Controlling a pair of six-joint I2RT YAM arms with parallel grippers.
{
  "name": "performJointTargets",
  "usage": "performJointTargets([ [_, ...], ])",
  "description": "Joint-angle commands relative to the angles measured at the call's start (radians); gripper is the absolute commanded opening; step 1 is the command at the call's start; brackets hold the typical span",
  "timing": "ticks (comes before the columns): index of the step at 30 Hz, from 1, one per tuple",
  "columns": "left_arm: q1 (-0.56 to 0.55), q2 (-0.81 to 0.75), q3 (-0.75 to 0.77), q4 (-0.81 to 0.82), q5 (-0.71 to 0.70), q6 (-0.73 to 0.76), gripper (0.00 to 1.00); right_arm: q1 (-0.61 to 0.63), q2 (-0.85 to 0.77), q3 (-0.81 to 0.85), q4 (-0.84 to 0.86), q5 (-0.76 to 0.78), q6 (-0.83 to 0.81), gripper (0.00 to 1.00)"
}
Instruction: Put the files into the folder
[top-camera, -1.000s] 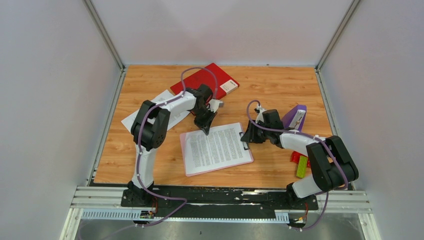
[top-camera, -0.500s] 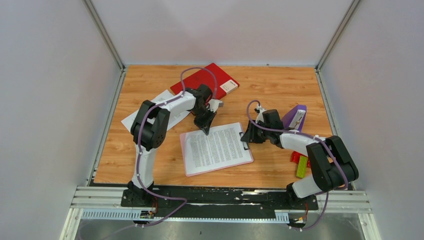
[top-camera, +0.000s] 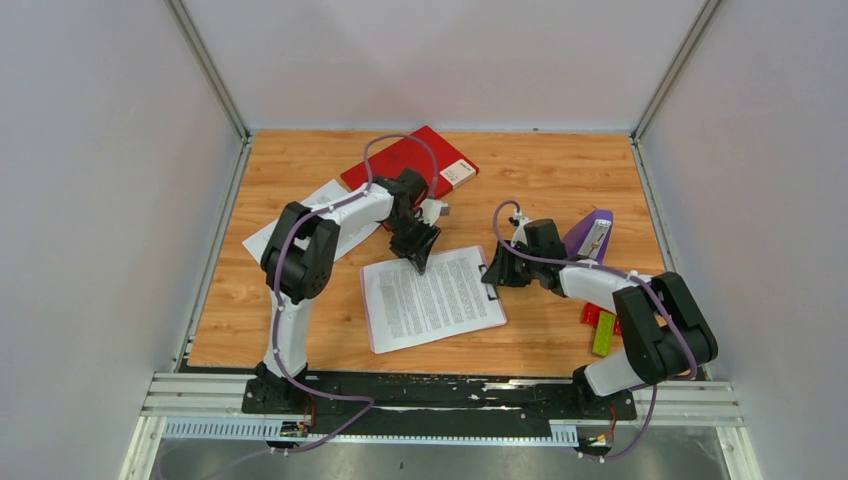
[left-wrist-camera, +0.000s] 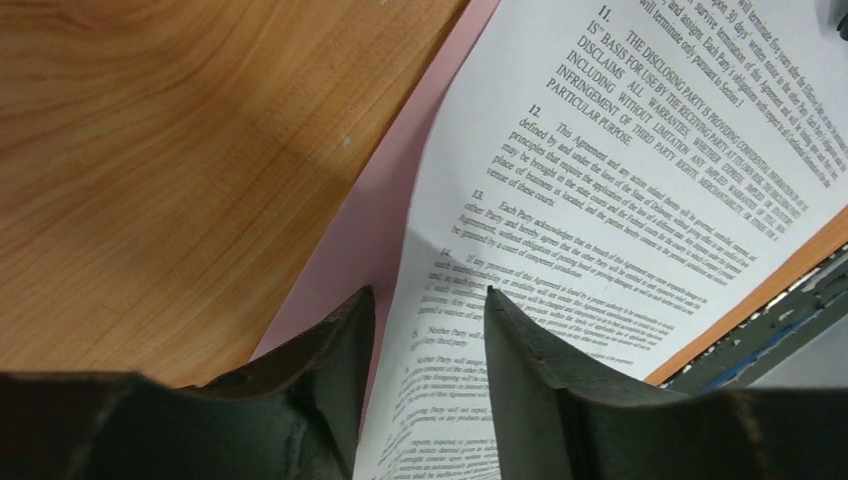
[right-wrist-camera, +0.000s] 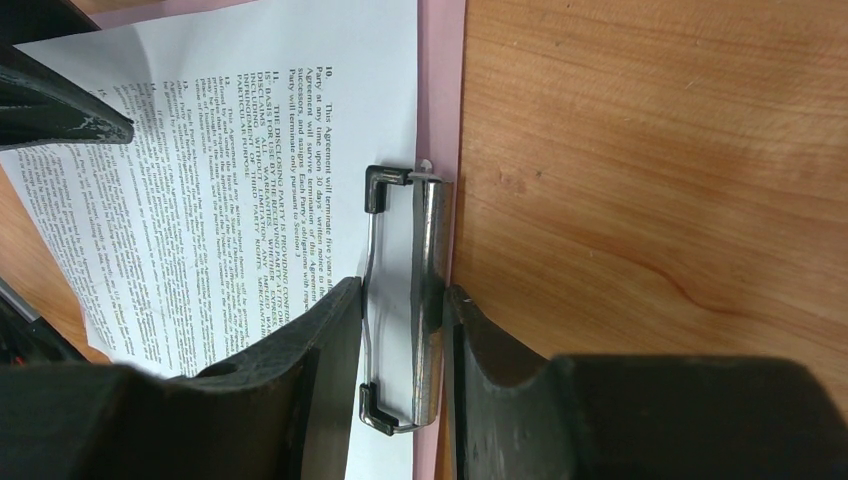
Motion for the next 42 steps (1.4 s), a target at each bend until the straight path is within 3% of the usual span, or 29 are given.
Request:
performJointTargets([
  [1, 0.002, -0.033, 0.03, -0.009, -0.076, 0.042, 0.57, 0.002, -0.021, 0.003, -0.124, 0.016, 0.02, 0.34],
  [10, -0.001, -0.017, 0.123, 0.002, -0.066, 0.055, 0.61, 0.002, -0.079, 0.055, -0.194, 0.002, 0.007, 0.45],
  [18, 0.003, -0.159, 0.152, 0.03, -0.263, 0.031, 0.71, 0.033, -0.119, 0.121, -0.275, 0.054, 0.018, 0.39],
  [22, 0.032, -0.253, 0.135, 0.002, -0.336, -0.009, 0.81, 0.084, -0.113, 0.167, -0.306, 0.154, 0.02, 0.38],
  [28, 0.046, -0.379, -0.06, 0.032, -0.298, -0.059, 0.74, 0.171, -0.046, 0.237, -0.319, 0.248, 0.013, 0.33],
  [34, 0.059, -0.429, -0.308, 0.185, -0.225, -0.135, 0.56, 0.211, 0.028, 0.266, -0.296, 0.251, 0.026, 0.24],
  [38, 0.083, -0.454, -0.402, 0.273, -0.179, -0.191, 0.56, 0.213, 0.066, 0.268, -0.29, 0.264, 0.025, 0.21],
  [42, 0.134, -0.546, -0.458, 0.331, -0.215, -0.242, 0.64, 0.21, 0.105, 0.28, -0.322, 0.348, -0.003, 0.2],
])
